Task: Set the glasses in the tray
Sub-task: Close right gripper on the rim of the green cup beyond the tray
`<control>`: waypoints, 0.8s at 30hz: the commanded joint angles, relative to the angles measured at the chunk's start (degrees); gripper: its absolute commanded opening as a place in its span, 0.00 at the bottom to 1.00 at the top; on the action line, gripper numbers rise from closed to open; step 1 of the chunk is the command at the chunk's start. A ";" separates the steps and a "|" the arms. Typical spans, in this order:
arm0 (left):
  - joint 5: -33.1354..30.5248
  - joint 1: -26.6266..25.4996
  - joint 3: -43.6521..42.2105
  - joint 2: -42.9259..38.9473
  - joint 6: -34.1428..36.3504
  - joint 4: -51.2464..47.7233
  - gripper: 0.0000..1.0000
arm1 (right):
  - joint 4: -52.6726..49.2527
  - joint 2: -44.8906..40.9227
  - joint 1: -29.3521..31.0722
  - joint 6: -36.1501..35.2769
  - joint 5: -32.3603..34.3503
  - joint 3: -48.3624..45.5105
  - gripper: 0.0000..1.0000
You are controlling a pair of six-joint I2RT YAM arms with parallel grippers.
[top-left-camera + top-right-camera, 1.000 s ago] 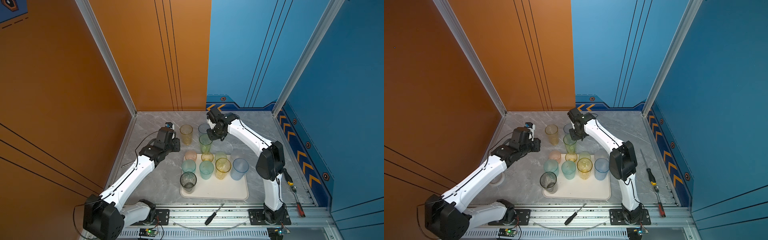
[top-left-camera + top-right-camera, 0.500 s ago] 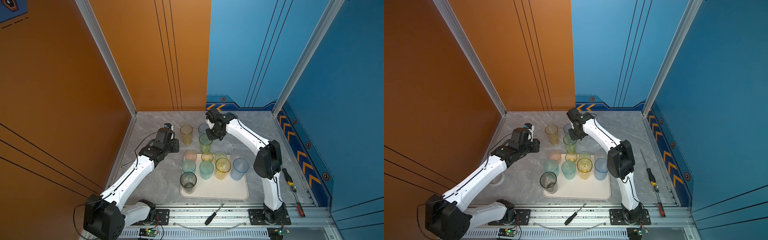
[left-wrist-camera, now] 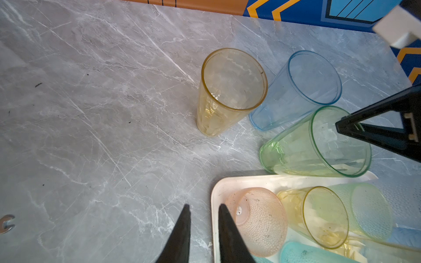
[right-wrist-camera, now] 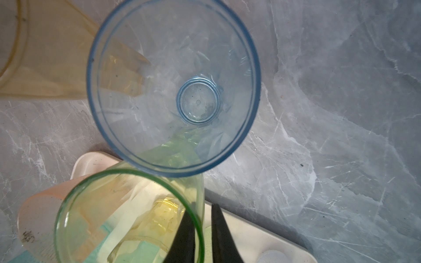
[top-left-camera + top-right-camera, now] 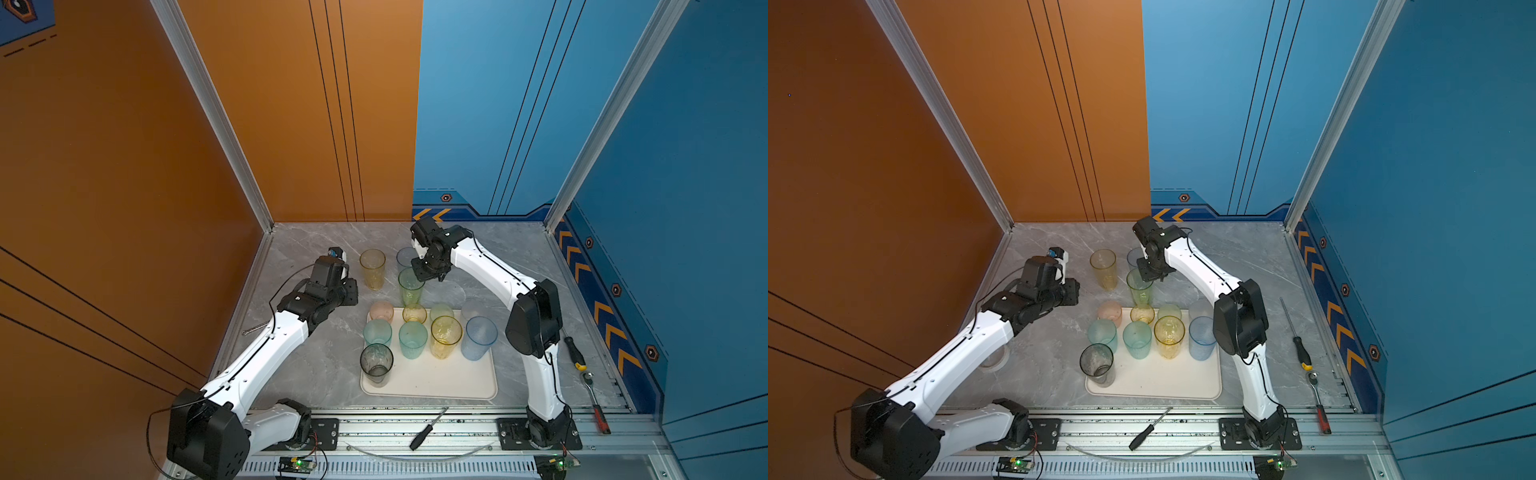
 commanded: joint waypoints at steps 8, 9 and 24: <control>1.22 0.69 -1.17 -0.48 0.54 0.65 0.24 | -2.69 0.32 0.43 -0.80 1.40 1.52 0.07; 1.22 0.69 -1.32 -0.46 0.54 0.61 0.24 | -2.79 0.33 0.41 -0.83 1.67 1.44 0.06; 0.02 0.87 -2.42 -0.60 1.15 -0.09 0.24 | -1.09 -7.66 0.96 -1.51 6.58 -4.19 0.00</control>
